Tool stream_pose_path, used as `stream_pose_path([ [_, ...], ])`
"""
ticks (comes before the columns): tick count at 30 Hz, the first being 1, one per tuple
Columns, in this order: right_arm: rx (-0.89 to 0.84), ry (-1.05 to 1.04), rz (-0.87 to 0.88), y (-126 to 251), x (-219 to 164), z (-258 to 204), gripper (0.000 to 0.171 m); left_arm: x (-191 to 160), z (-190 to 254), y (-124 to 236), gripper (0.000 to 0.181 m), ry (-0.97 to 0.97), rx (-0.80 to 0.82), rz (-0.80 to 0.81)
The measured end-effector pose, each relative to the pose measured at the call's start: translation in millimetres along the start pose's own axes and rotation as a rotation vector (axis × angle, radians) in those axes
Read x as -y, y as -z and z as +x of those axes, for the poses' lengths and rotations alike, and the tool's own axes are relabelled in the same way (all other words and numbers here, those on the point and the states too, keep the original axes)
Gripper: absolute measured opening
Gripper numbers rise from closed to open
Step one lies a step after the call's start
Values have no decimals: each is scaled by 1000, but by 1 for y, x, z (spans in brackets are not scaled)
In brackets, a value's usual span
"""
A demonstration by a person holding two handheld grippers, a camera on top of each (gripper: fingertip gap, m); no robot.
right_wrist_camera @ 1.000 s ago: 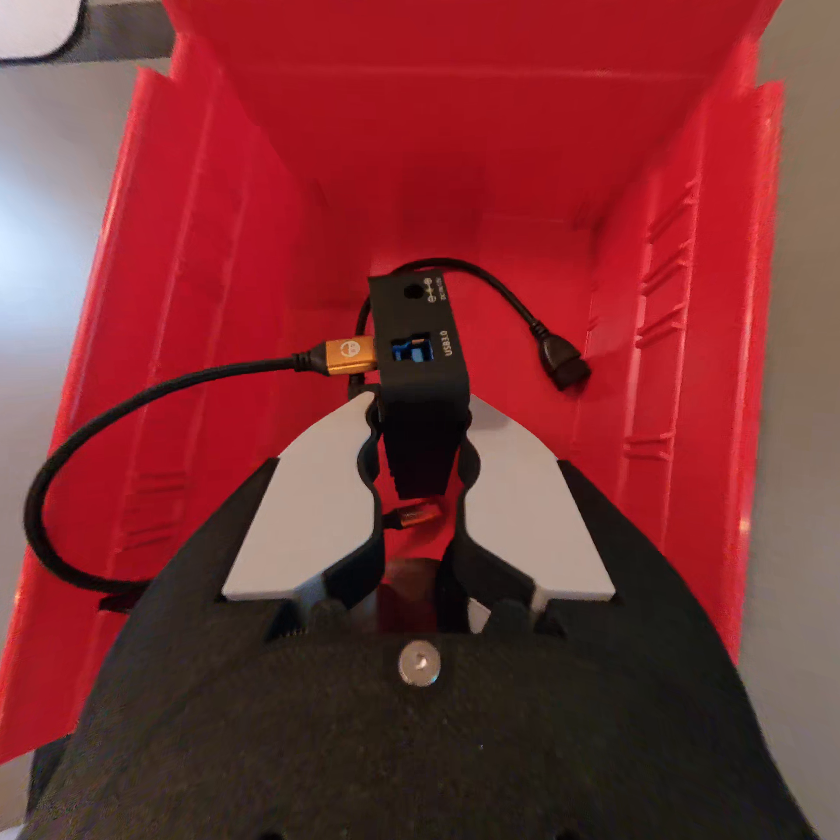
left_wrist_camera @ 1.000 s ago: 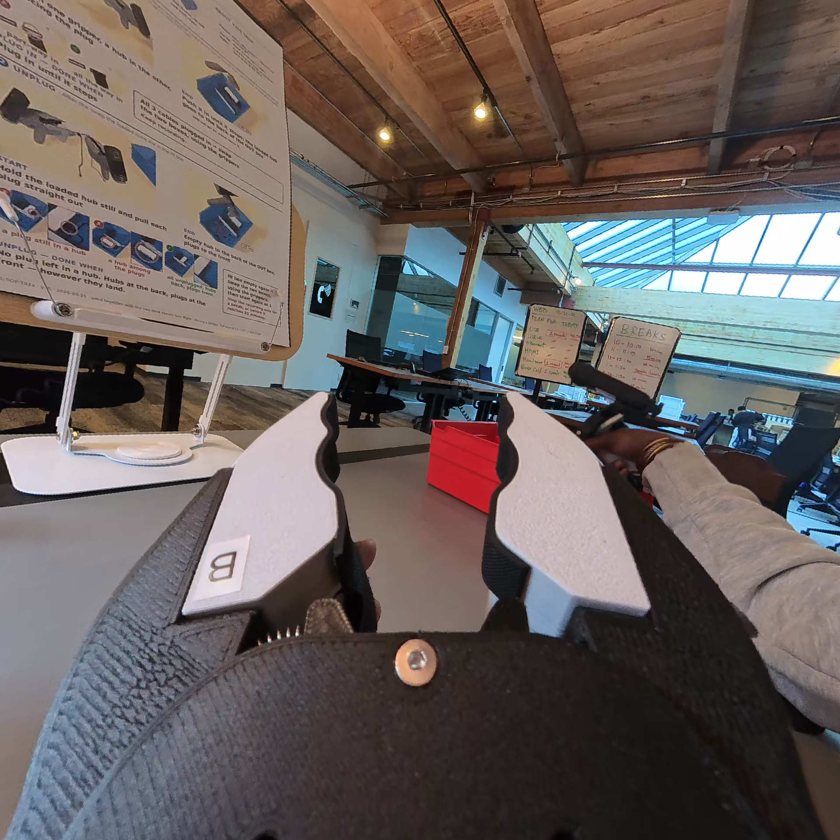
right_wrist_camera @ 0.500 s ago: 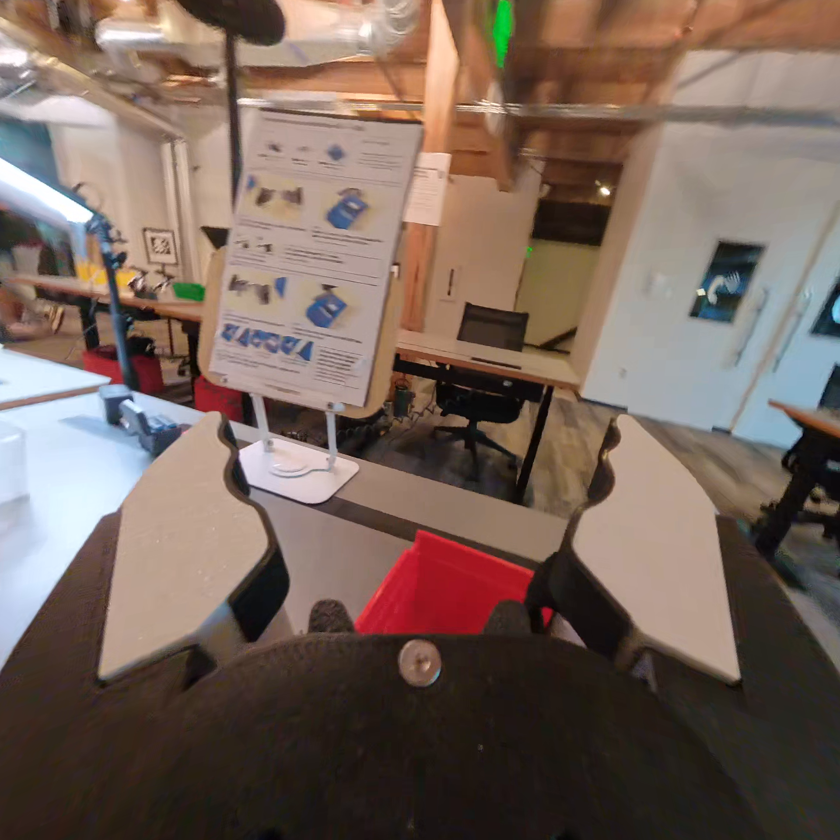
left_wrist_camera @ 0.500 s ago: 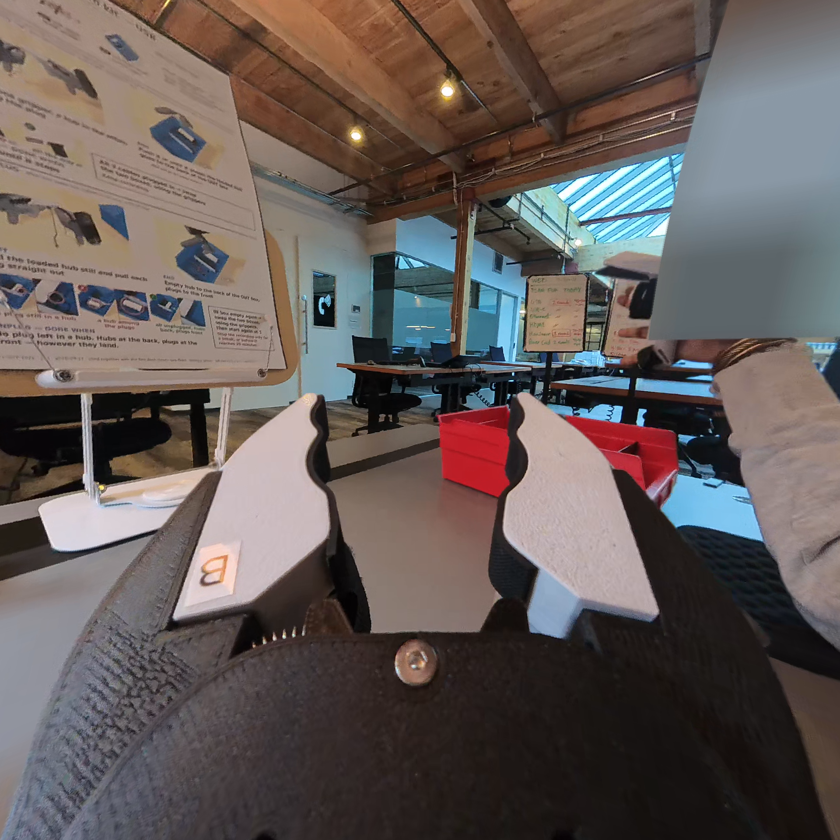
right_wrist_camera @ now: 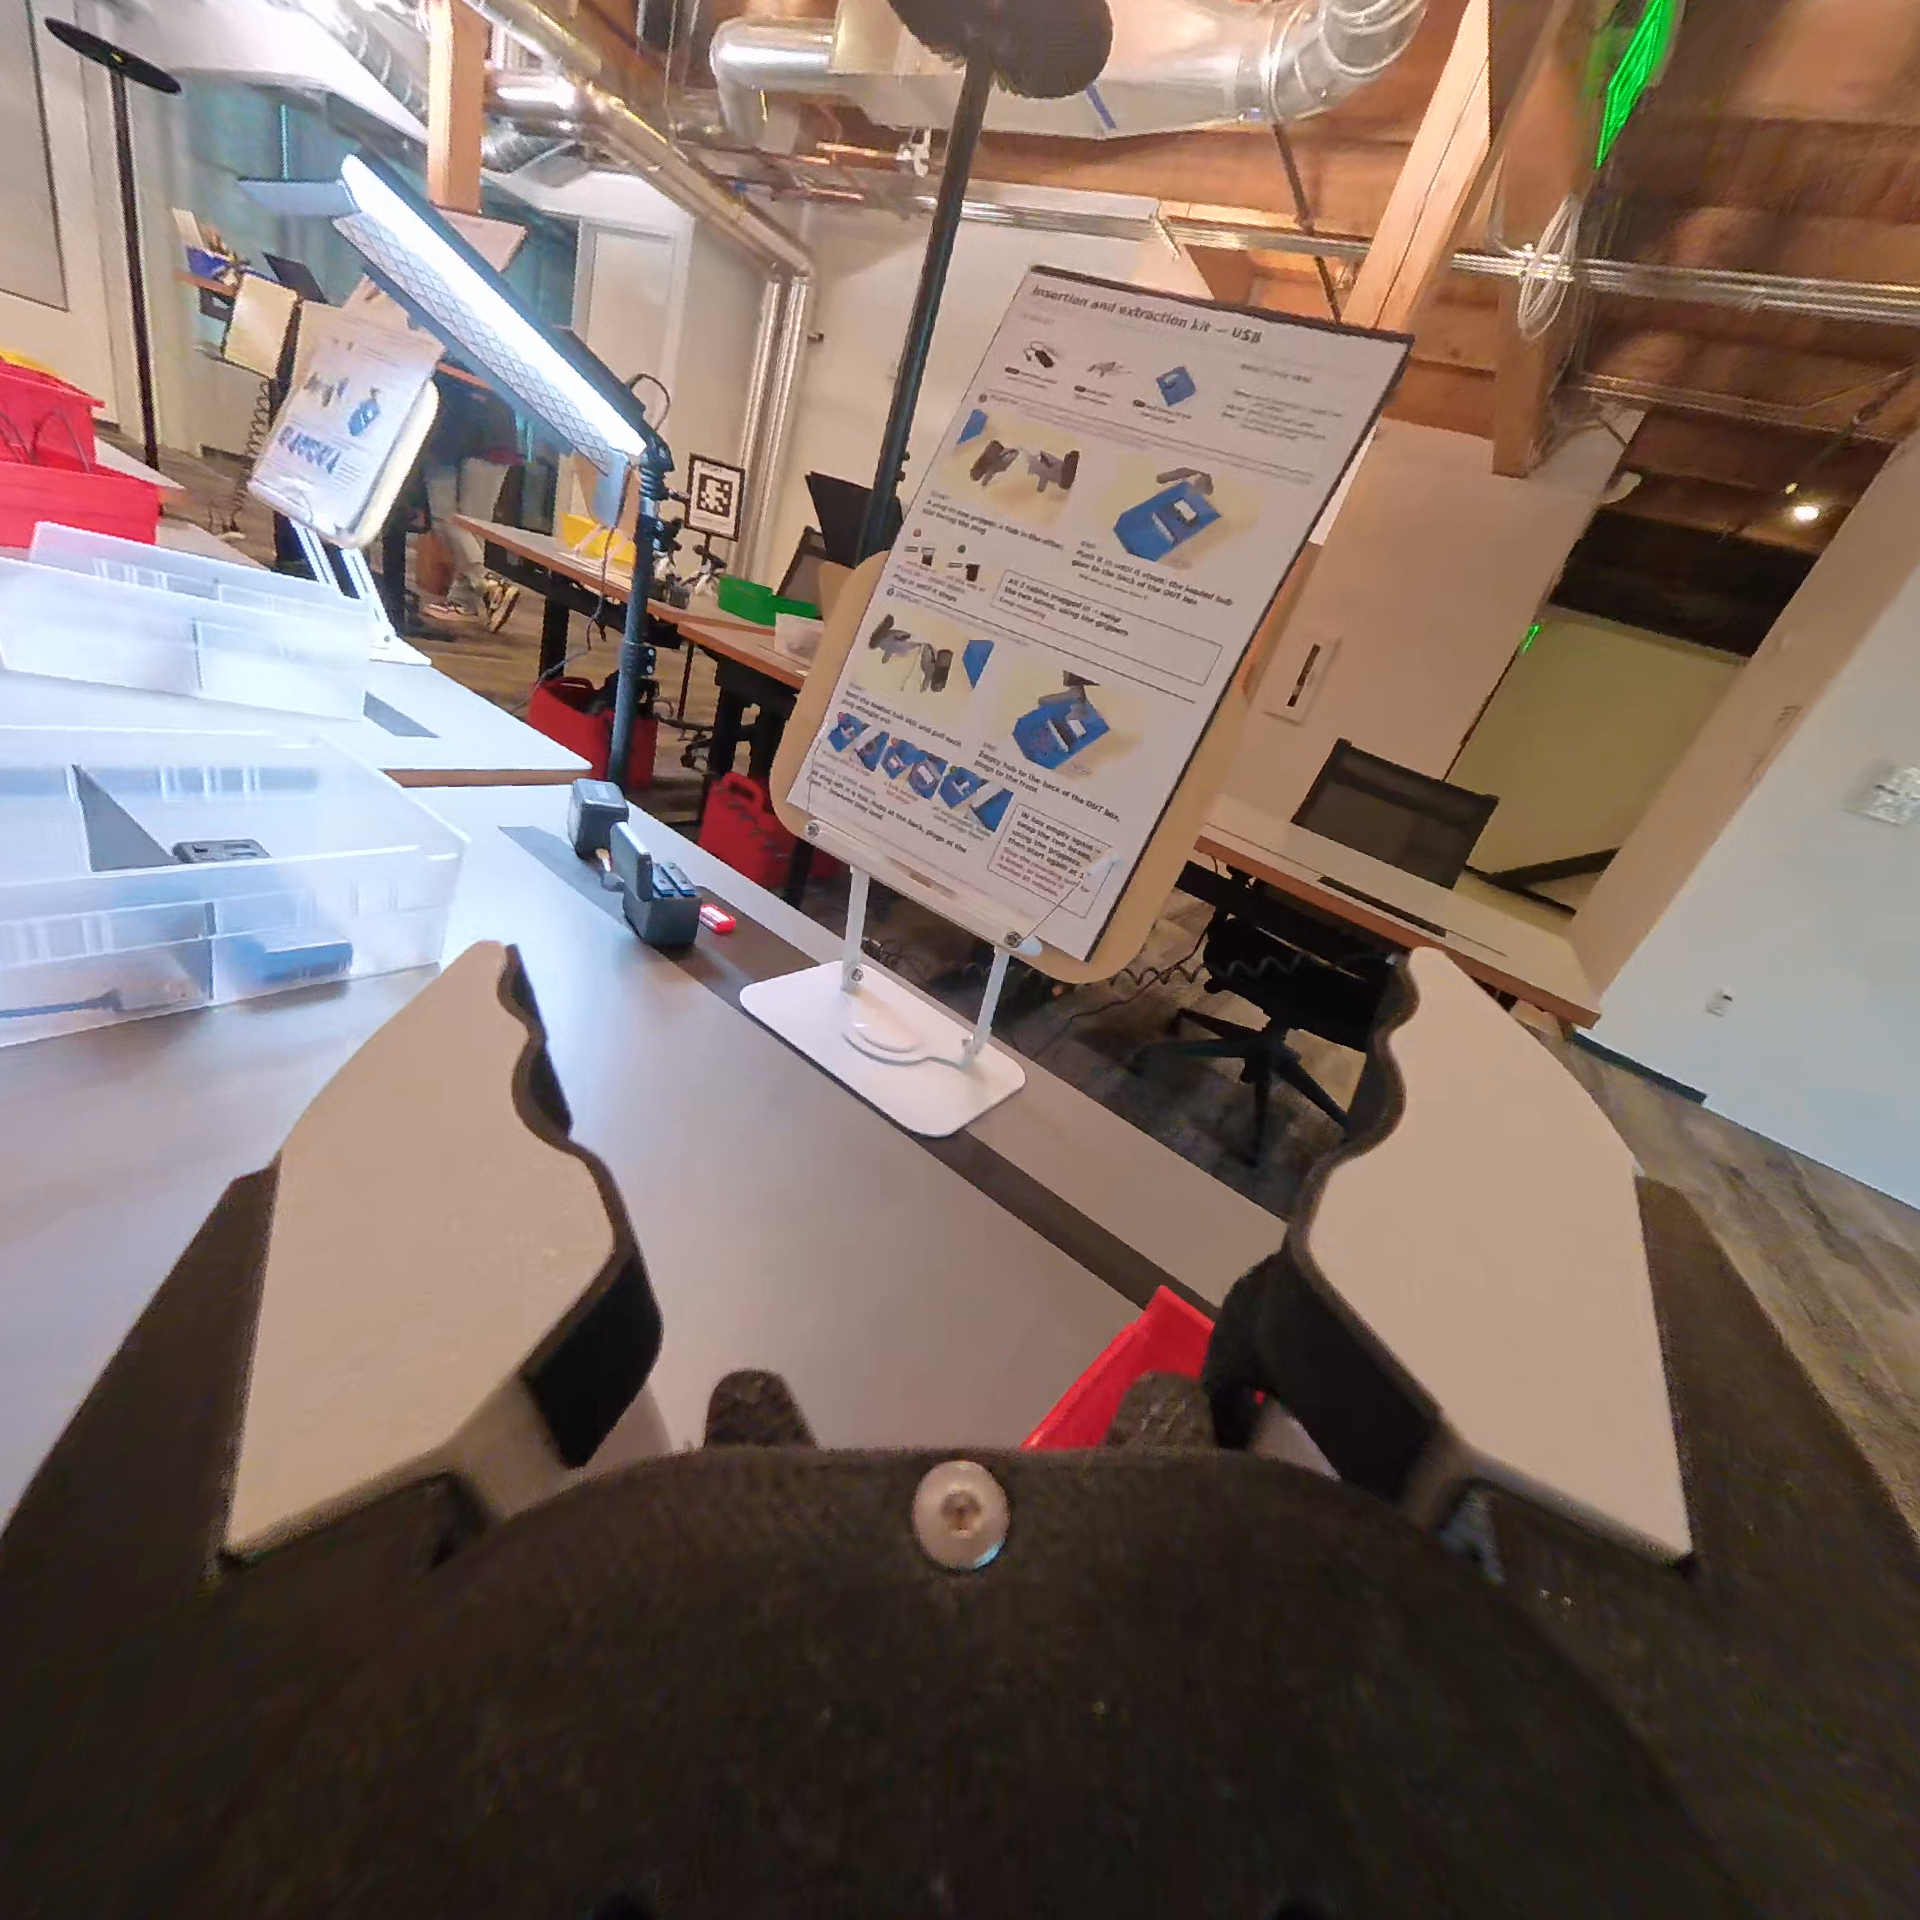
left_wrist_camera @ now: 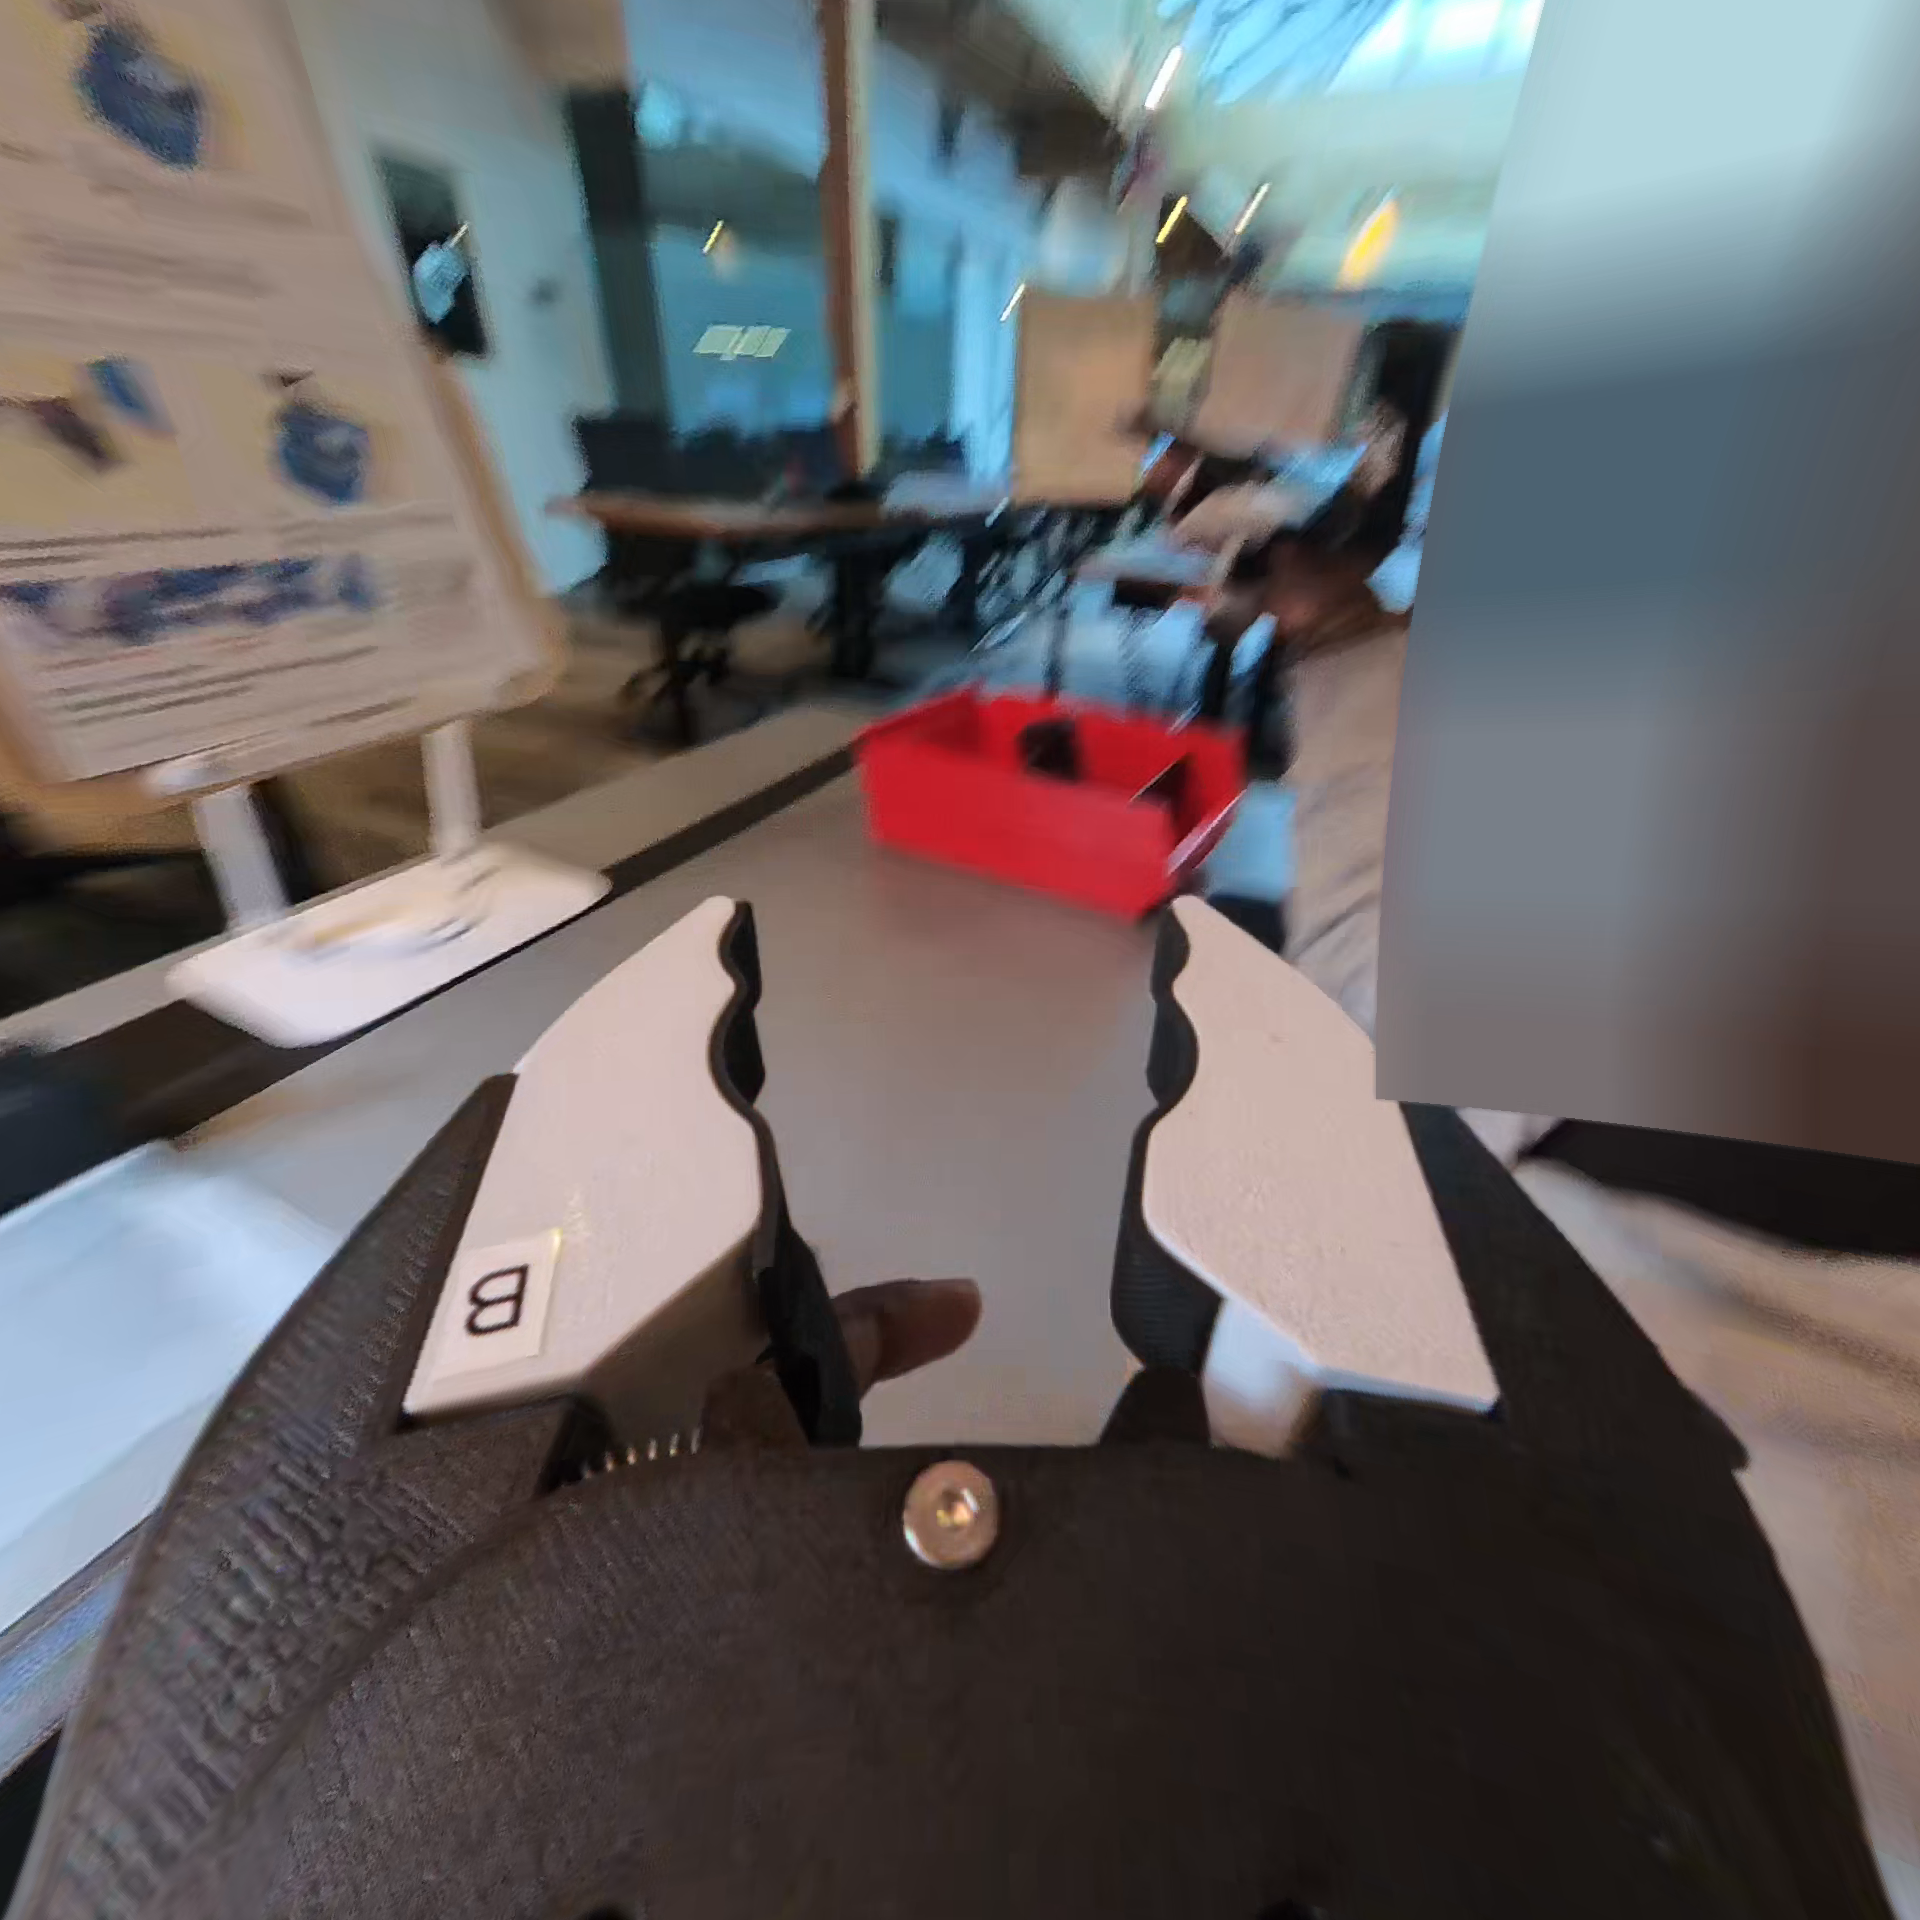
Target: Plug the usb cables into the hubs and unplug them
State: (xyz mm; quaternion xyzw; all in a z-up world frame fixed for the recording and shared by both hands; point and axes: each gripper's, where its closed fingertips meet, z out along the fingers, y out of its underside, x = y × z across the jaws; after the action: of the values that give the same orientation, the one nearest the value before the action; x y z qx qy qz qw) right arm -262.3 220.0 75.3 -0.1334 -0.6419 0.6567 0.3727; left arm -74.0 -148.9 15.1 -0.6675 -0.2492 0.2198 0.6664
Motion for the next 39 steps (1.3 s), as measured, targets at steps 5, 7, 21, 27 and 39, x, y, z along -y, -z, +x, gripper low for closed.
stream_pose_path([
  [5,57,-30,105,0,20,-12,146,-39,-95,88,72,-2,321,-507],
  [7,70,-23,109,-2,22,-15,146,-62,-125,107,72,-32,372,-728],
  [21,16,-57,86,-5,11,0,146,-189,-244,75,62,9,-93,-1414],
  [27,-30,-91,139,-1,17,12,146,-225,-260,86,79,-156,-168,-1617],
  [39,-41,-66,152,3,20,12,146,-227,-266,74,60,-370,-108,-1512],
])
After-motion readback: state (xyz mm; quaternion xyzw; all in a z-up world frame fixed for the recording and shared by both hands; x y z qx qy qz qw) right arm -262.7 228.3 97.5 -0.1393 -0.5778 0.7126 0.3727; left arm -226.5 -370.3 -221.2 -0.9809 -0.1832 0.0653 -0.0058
